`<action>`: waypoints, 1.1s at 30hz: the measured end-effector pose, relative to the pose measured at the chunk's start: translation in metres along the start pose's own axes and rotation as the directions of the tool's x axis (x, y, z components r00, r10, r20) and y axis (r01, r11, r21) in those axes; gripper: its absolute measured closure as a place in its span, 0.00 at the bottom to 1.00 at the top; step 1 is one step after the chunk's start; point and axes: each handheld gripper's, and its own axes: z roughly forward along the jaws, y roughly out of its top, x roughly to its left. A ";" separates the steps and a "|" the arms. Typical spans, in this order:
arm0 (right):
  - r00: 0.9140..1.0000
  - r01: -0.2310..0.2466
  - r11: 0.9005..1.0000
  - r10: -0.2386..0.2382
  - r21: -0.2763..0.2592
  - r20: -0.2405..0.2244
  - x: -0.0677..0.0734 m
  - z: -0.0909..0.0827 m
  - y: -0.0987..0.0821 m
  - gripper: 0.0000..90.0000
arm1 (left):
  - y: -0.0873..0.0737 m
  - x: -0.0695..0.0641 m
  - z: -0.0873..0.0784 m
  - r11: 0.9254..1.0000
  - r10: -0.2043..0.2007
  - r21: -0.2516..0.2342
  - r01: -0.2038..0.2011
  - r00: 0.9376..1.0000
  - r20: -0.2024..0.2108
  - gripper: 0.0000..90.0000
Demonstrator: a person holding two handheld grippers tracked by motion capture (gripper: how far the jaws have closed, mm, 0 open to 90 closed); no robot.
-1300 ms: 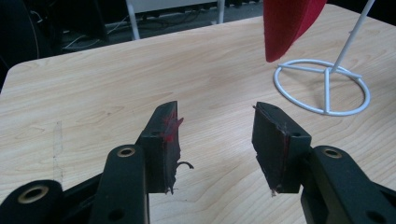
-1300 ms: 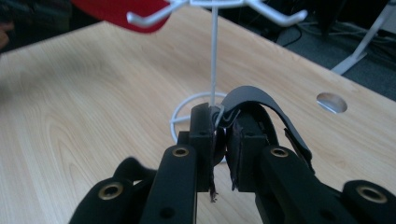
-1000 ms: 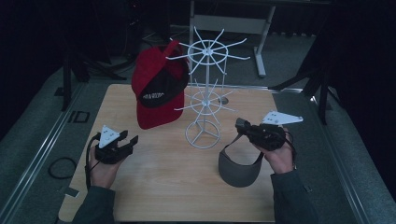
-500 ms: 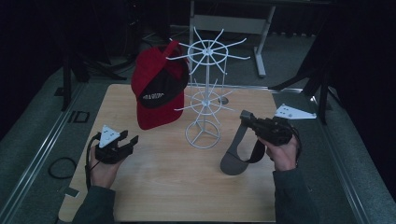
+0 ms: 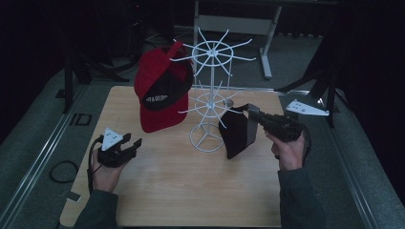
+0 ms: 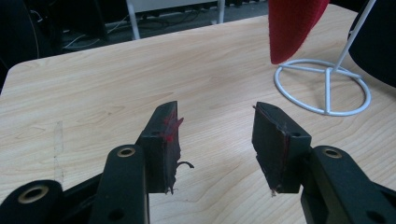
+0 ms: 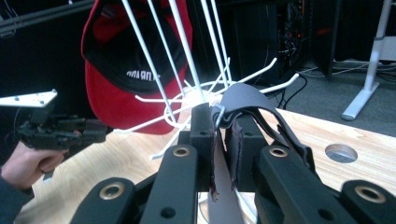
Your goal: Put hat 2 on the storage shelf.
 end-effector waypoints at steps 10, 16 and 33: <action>0.999 -0.040 0.998 0.040 -0.045 0.003 0.002 -0.003 0.007 0.91 | 0.000 0.001 0.000 1.000 -0.001 -0.001 0.001 1.000 -0.003 0.58; 0.999 -0.052 0.996 0.053 -0.071 0.012 0.002 -0.006 0.009 0.91 | 0.000 0.000 0.000 1.000 -0.004 -0.004 0.004 1.000 -0.001 0.58; 0.998 -0.056 0.989 0.057 -0.134 0.000 0.009 -0.001 0.037 0.91 | -0.001 0.001 -0.001 1.000 -0.008 -0.006 0.008 1.000 -0.002 0.58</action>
